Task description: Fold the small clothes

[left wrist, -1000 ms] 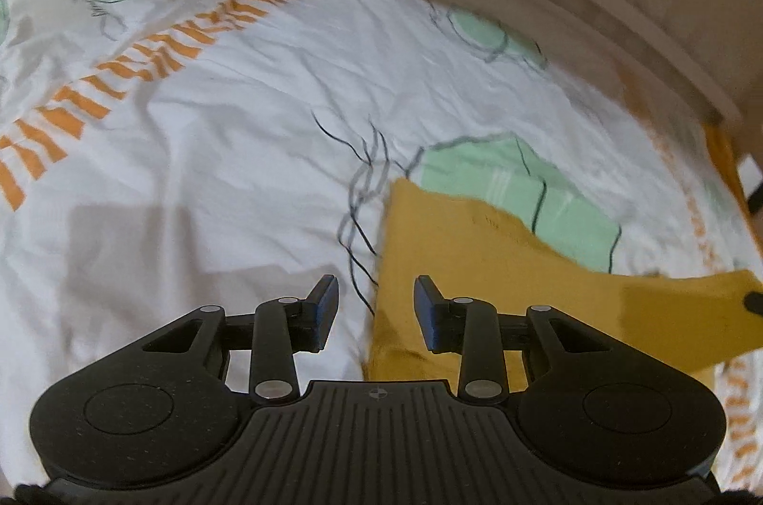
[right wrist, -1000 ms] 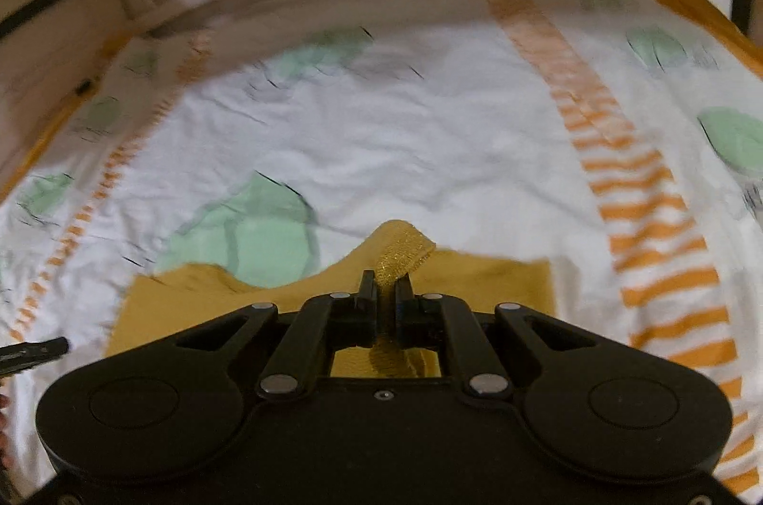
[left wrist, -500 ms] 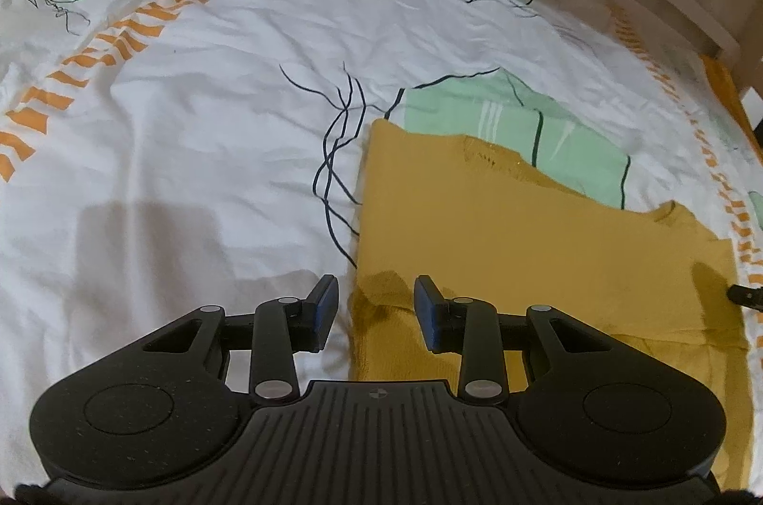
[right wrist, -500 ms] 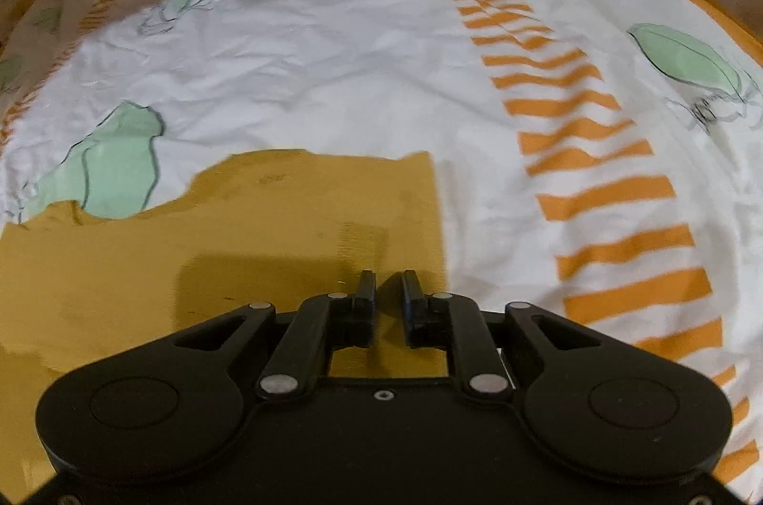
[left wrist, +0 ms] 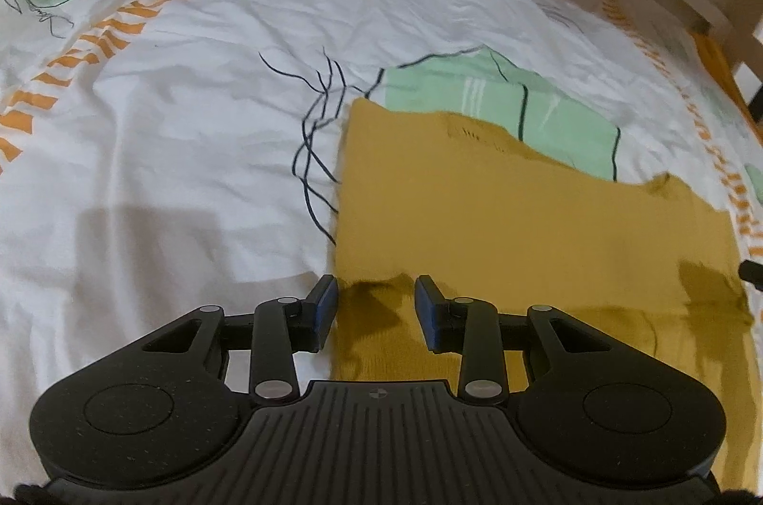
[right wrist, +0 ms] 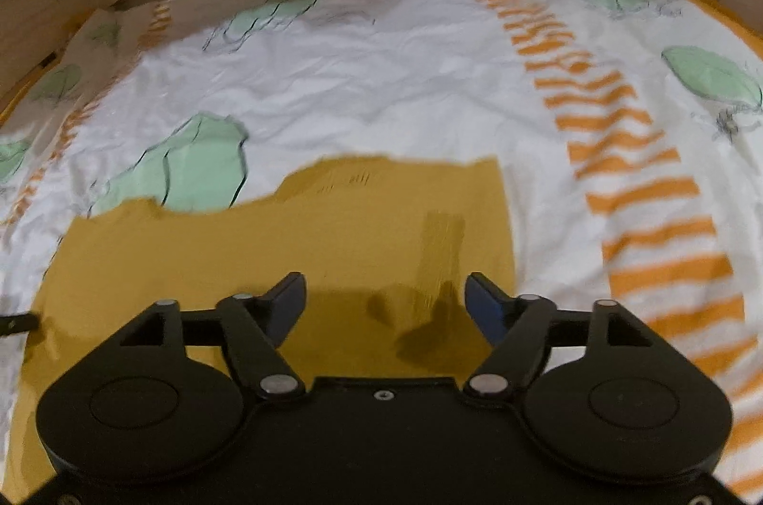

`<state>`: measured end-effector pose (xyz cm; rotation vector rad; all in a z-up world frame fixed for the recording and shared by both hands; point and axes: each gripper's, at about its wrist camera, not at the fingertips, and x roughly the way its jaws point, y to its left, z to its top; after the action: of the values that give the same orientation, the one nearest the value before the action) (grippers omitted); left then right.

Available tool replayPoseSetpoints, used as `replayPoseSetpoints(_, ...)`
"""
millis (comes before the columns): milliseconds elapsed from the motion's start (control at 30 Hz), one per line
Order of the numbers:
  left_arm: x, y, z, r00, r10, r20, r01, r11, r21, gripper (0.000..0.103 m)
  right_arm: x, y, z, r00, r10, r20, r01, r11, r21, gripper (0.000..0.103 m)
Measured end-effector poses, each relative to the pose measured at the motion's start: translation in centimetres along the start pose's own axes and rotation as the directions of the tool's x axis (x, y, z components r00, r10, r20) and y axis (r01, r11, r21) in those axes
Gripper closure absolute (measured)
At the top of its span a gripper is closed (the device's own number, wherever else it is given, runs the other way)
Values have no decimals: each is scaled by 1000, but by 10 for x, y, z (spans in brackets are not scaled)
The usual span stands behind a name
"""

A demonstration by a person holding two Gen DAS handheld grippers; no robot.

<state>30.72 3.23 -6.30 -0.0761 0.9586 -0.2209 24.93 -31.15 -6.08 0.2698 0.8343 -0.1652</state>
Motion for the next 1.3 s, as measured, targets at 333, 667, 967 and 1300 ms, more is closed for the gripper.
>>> replayPoseSetpoints(333, -9, -3, -24, 1000, 6, -16, -5, 999, 38, 54, -43, -1, -53, 999, -12, -47, 10, 1000, -25, 14)
replayPoseSetpoints(667, -30, 0, -42, 1000, -13, -1, 13, 999, 30, 54, -67, -7, -79, 999, 1, -37, 0, 1000, 13, 13)
replayPoseSetpoints(967, -28, -6, -30, 999, -49, 18, 49, 999, 3, 54, -49, 28, -12, 994, 73, 83, -61, 988, -139, 12)
replayPoseSetpoints(1300, -18, -25, -15, 994, -112, 9, 111, 994, 17, 54, 26, 42, 48, 987, 60, 146, -16, 958, -285, 13)
